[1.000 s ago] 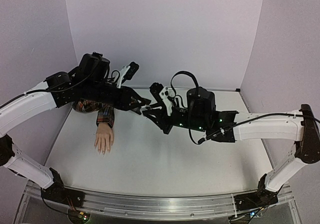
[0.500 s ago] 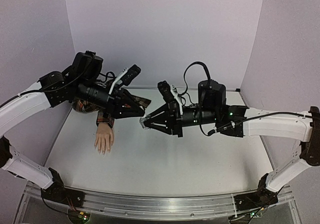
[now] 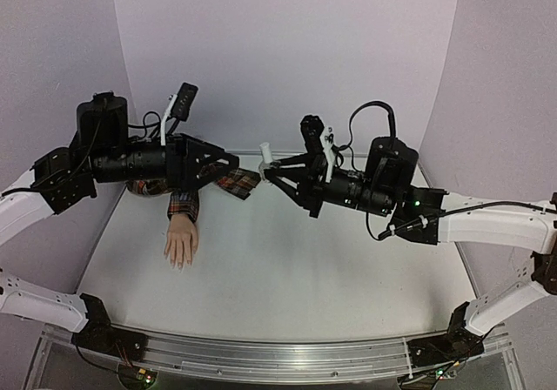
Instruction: Paint the nails
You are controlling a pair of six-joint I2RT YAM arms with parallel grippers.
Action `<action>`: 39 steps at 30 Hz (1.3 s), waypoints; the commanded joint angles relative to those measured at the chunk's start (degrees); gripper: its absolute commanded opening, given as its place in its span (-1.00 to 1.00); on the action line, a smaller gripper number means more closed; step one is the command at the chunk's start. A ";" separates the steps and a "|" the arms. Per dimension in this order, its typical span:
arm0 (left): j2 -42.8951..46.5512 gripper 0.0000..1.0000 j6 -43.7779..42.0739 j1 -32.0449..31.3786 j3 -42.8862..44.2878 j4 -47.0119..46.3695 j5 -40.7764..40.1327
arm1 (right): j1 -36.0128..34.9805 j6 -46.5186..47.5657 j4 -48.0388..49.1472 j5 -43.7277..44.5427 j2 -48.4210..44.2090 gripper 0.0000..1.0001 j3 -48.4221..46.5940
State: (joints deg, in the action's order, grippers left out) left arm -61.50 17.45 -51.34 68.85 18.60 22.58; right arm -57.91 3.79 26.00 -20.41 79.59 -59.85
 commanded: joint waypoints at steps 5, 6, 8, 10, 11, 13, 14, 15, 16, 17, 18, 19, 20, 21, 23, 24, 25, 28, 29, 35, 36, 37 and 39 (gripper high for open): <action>-4.40 0.64 19.14 -0.35 0.95 -13.10 -15.86 | -3.64 3.80 0.79 31.62 4.20 -1.00 -5.63; -5.58 0.60 18.79 -0.41 1.62 -13.58 -16.58 | -4.31 4.16 0.03 33.69 5.28 -1.00 -6.85; -7.63 0.53 18.10 -0.37 3.27 -14.22 -18.43 | -4.91 4.40 -1.47 35.94 6.77 -1.00 -9.51; -9.28 0.41 17.04 -0.44 4.45 -15.17 -19.55 | -5.34 4.52 -2.71 38.04 7.96 -1.00 -11.10; -9.91 0.31 16.69 -0.52 4.79 -15.51 -20.31 | -5.49 4.44 -3.20 38.50 8.39 -1.00 -11.89; -10.37 0.18 15.98 -0.52 4.87 -15.77 -21.77 | -5.53 4.08 -3.80 38.86 8.84 -1.00 -12.61; -10.30 0.13 15.75 -0.57 4.52 -16.22 -22.52 | -5.55 4.00 -4.17 38.72 9.02 -1.00 -12.93; -10.07 0.09 15.51 -0.68 3.97 -16.97 -23.54 | -5.61 3.95 -4.57 38.64 9.25 -1.00 -13.29; -9.84 0.09 15.44 -0.73 3.51 -17.60 -23.72 | -5.66 4.00 -5.00 38.64 9.51 -1.00 -13.65; -9.61 0.09 15.39 -0.77 3.05 -18.20 -23.82 | -5.71 4.06 -5.43 38.64 9.78 -1.00 -14.00; -9.69 0.13 15.35 -0.79 3.03 -18.37 -23.65 | -5.73 4.10 -5.64 38.59 10.01 -1.00 -14.20; -10.03 0.18 15.09 -0.84 3.22 -18.37 -23.25 | -5.79 4.06 -5.71 38.49 10.24 -1.00 -14.36; -10.33 0.22 14.84 -0.87 3.44 -18.35 -22.93 | -5.85 3.99 -5.82 38.38 10.46 -1.00 -14.56; -10.66 0.26 14.56 -0.98 3.68 -19.79 -22.75 | -5.83 3.90 -6.00 38.29 10.77 -1.00 -14.88; -11.44 0.26 13.89 -1.04 4.30 -20.46 -21.17 | -5.93 3.86 -6.23 37.98 11.07 -1.00 -15.32; -11.87 0.22 13.65 -1.07 4.66 -20.71 -20.67 | -5.96 3.86 -6.30 37.85 11.20 -1.00 -15.53; -12.36 0.14 13.52 -1.06 5.09 -20.71 -20.57 | -5.99 3.85 -6.33 37.79 11.29 -1.00 -15.71; -13.54 -0.05 13.08 -1.13 6.24 -20.71 -20.23 | -6.08 3.90 -6.46 37.39 11.46 -1.00 -16.14; -13.91 -0.10 13.00 -1.13 6.51 -20.75 -19.89 | -6.08 3.94 -6.53 37.30 11.52 -1.00 -16.23; -15.49 -0.36 12.90 -1.28 7.42 -20.44 -18.88 | -6.17 4.11 -6.62 36.94 11.36 -1.00 -16.25; -15.57 -0.41 12.90 -1.31 7.43 -20.41 -18.83 | -6.17 4.13 -6.65 36.94 11.32 -1.00 -16.20; -15.56 -0.43 12.87 -1.35 7.33 -20.44 -18.80 | -6.17 4.19 -6.67 36.90 11.34 -1.00 -16.20; -15.62 -0.44 12.85 -1.32 7.36 -20.47 -18.41 | -6.18 4.20 -6.70 36.61 11.43 -1.00 -16.39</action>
State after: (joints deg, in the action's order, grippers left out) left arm -77.08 31.29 -52.34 73.14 0.44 3.03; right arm -63.70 7.51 18.20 16.62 90.80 -73.60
